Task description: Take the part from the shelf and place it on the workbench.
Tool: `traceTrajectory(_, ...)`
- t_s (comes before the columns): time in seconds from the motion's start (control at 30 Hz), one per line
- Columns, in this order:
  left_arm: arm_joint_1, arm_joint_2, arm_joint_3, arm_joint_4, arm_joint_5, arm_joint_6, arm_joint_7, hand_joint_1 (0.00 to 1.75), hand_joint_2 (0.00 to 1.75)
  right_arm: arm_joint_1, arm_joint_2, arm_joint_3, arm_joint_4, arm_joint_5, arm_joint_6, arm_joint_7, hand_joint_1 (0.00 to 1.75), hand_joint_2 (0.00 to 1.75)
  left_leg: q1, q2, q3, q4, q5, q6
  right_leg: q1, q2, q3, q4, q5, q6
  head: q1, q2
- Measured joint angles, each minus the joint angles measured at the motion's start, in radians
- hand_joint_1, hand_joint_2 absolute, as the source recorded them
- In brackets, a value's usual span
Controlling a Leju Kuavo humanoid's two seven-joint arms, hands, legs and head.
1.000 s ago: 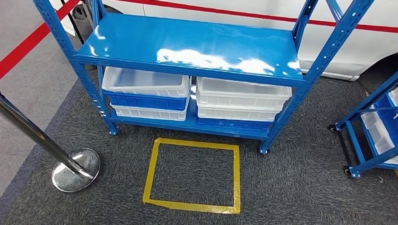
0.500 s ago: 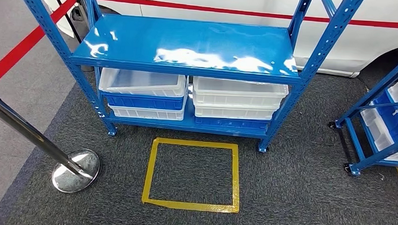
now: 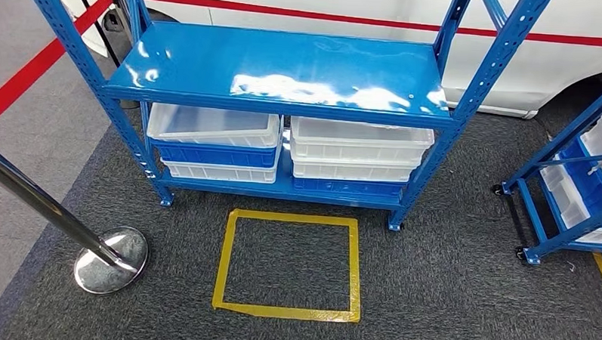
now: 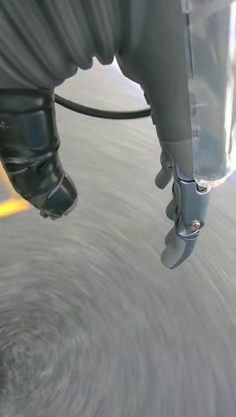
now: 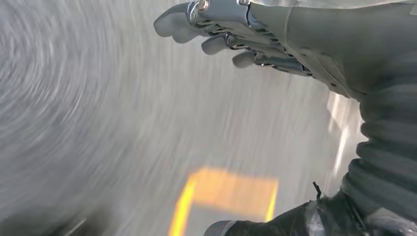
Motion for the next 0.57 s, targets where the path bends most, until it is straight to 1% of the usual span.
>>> traceTrajectory(0.03, -0.002, -0.004, 0.014, 0.001, 0.099, 0.012, -0.008, 0.00, 1.75, -0.001, 0.003, -0.014, 0.004, -0.090, -0.005, 0.001, 0.00, 1.75, -0.001, 0.000, 0.001, 0.001, 0.000, 0.001, -0.001, 0.000, 0.000, -0.001, 0.002, 0.000, 0.000, 0.000)
traceTrajectory(0.07, -0.005, -0.007, 0.029, 0.001, 0.157, 0.030, -0.019, 0.00, 1.75, -0.004, 0.006, -0.028, 0.007, -0.136, -0.013, 0.004, 0.00, 1.75, -0.002, -0.001, 0.001, 0.001, -0.001, 0.002, -0.001, 0.000, 0.001, -0.003, 0.002, 0.002, 0.000, 0.000)
traceTrajectory(0.1, -0.009, -0.010, 0.046, 0.002, 0.165, 0.046, -0.029, 0.00, 1.75, -0.007, 0.010, -0.045, 0.012, -0.133, -0.023, 0.007, 0.00, 1.75, -0.003, -0.001, 0.000, 0.002, -0.001, 0.004, -0.002, 0.000, 0.001, -0.004, 0.003, 0.003, 0.000, 0.000)
traceTrajectory(0.13, -0.014, -0.012, 0.064, 0.003, 0.120, 0.056, -0.036, 0.00, 1.75, -0.011, 0.014, -0.064, 0.018, -0.078, -0.030, 0.011, 0.00, 1.75, -0.004, -0.001, 0.000, 0.002, -0.001, 0.006, -0.003, 0.000, 0.002, -0.004, 0.003, 0.004, 0.000, 0.000)
traceTrajectory(0.23, -0.032, -0.020, 0.119, 0.007, -0.112, 0.069, -0.045, 0.00, 1.75, -0.021, 0.025, -0.124, 0.033, 0.190, -0.044, 0.021, 0.00, 1.75, -0.005, -0.002, 0.000, 0.003, -0.002, 0.010, -0.004, 0.000, 0.002, -0.005, 0.003, 0.005, 0.000, 0.000)
traceTrajectory(0.27, -0.039, -0.024, 0.137, 0.008, -0.140, 0.068, -0.045, 0.00, 1.75, -0.024, 0.028, -0.143, 0.038, 0.232, -0.044, 0.022, 0.00, 1.75, -0.005, -0.001, 0.000, 0.003, -0.002, 0.010, -0.004, 0.000, 0.002, -0.005, 0.004, 0.006, 0.000, 0.000)
traceTrajectory(0.3, -0.045, -0.028, 0.155, 0.010, -0.146, 0.067, -0.043, 0.00, 1.75, -0.026, 0.031, -0.161, 0.043, 0.247, -0.043, 0.022, 0.00, 1.75, -0.006, -0.001, -0.001, 0.003, -0.002, 0.010, -0.004, 0.000, 0.002, -0.005, 0.004, 0.008, 0.000, 0.000)
traceTrajectory(0.4, -0.059, -0.040, 0.204, 0.013, -0.112, 0.061, -0.038, 0.00, 1.75, -0.030, 0.042, -0.212, 0.057, 0.217, -0.040, 0.021, 0.00, 1.75, -0.006, -0.001, -0.001, 0.004, -0.003, 0.011, -0.004, 0.000, 0.002, -0.006, 0.005, 0.017, 0.000, 0.000)
traceTrajectory(0.47, -0.066, -0.045, 0.236, 0.015, -0.153, 0.070, -0.044, 0.00, 1.75, -0.033, 0.049, -0.245, 0.066, 0.249, -0.046, 0.025, 0.00, 1.75, -0.006, -0.001, -0.001, 0.005, -0.003, 0.011, -0.005, 0.000, 0.002, -0.006, 0.004, 0.023, 0.000, 0.000)
traceTrajectory(0.57, -0.075, -0.049, 0.281, 0.017, -0.224, 0.083, -0.055, 0.00, 1.75, -0.041, 0.060, -0.293, 0.080, 0.313, -0.055, 0.033, 0.00, 1.75, -0.005, -0.001, -0.001, 0.005, -0.003, 0.011, -0.004, 0.000, 0.002, -0.006, 0.004, 0.025, 0.000, 0.000)
